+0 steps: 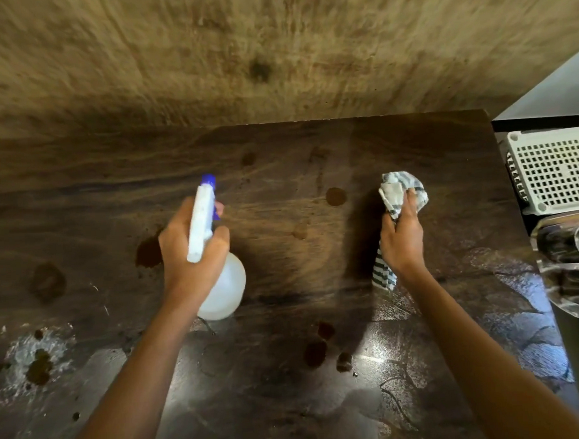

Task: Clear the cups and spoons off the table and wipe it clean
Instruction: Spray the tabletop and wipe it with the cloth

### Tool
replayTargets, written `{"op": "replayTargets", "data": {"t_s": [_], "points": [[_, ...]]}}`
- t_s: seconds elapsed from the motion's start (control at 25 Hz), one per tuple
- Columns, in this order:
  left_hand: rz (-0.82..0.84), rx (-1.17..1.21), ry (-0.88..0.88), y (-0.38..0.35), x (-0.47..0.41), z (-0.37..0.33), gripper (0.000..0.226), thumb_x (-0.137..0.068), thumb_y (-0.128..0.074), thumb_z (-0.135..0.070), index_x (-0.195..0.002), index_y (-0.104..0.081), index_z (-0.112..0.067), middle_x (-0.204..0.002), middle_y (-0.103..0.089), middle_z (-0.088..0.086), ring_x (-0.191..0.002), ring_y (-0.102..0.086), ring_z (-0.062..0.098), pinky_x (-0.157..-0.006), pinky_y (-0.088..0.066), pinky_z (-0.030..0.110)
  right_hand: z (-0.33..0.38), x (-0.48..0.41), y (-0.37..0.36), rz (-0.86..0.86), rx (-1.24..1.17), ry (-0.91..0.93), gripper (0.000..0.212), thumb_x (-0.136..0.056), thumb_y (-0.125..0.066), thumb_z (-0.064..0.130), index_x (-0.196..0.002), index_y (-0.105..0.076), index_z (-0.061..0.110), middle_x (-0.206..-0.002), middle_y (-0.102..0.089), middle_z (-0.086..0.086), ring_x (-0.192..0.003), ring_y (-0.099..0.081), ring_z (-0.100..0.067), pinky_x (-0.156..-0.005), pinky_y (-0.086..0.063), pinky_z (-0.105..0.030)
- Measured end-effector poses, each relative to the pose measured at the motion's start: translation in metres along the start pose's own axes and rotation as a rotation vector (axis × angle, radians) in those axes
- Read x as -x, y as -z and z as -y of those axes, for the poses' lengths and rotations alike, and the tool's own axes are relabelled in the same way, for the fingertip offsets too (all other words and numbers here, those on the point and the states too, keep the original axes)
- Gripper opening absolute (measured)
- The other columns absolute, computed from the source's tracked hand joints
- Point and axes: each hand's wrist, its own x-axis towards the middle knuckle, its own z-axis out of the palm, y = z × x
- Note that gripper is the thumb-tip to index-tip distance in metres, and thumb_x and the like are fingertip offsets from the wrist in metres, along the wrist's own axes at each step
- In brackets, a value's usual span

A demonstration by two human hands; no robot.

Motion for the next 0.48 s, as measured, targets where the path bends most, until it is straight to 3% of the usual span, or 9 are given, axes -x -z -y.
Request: {"op": "replayTargets", "data": {"t_s": [0.12, 0.2, 0.32, 0.4, 0.48], "points": [[-0.132, 0.022, -0.094, -0.008, -0.035, 0.008, 0.031, -0.077, -0.058, -0.001, -0.108, -0.06, -0.004, -0.095, -0.06, 0.0, -0.072, -0.055, -0.002, -0.064, -0.04, 0.001, 0.015, -0.042, -0.036, 0.09, 0.341, -0.095, 0.057, -0.1, -0.028, 0.037, -0.15, -0.013, 0.014, -0.159, 0.005, -0.002, -0.144, 0.01, -0.025, -0.113, 0.006, -0.056], [-0.213, 0.064, -0.137, -0.012, -0.051, 0.013, 0.038, -0.075, -0.055, -0.008, -0.113, -0.057, -0.005, -0.092, -0.058, -0.009, -0.074, -0.056, -0.001, -0.069, -0.044, 0.008, 0.029, -0.048, -0.067, 0.153, 0.587, -0.005, 0.061, -0.098, -0.021, 0.047, -0.15, -0.007, 0.019, -0.157, 0.013, -0.002, -0.143, 0.016, -0.029, -0.108, 0.01, -0.061], [-0.28, 0.14, -0.185, -0.021, -0.065, 0.019, 0.045, -0.076, -0.053, -0.008, -0.121, -0.052, -0.005, -0.099, -0.059, -0.008, -0.089, -0.057, -0.003, -0.083, -0.047, 0.015, 0.038, -0.008, -0.105, 0.287, 0.819, 0.436, 0.065, -0.096, -0.019, 0.054, -0.149, 0.007, 0.027, -0.157, 0.015, -0.003, -0.142, 0.016, -0.033, -0.106, 0.012, -0.063], [-0.312, 0.199, -0.215, -0.029, -0.064, 0.021, 0.048, -0.076, -0.052, -0.008, -0.123, -0.047, -0.013, -0.111, -0.058, -0.004, -0.102, -0.057, -0.001, -0.094, -0.044, 0.018, 0.02, 0.031, -0.107, 0.426, 0.906, 0.73, 0.068, -0.094, -0.021, 0.057, -0.148, 0.007, 0.028, -0.158, 0.008, -0.004, -0.143, 0.01, -0.032, -0.108, 0.008, -0.063], [-0.358, 0.204, -0.161, -0.034, -0.064, 0.028, 0.054, -0.077, -0.053, -0.011, -0.129, -0.04, -0.005, -0.125, -0.053, 0.01, -0.112, -0.055, 0.009, -0.095, -0.041, 0.013, -0.012, 0.043, -0.088, 0.459, 0.925, 0.863, 0.068, -0.09, -0.024, 0.057, -0.148, -0.001, 0.031, -0.158, -0.006, -0.002, -0.144, -0.001, -0.029, -0.111, -0.001, -0.063]]}}
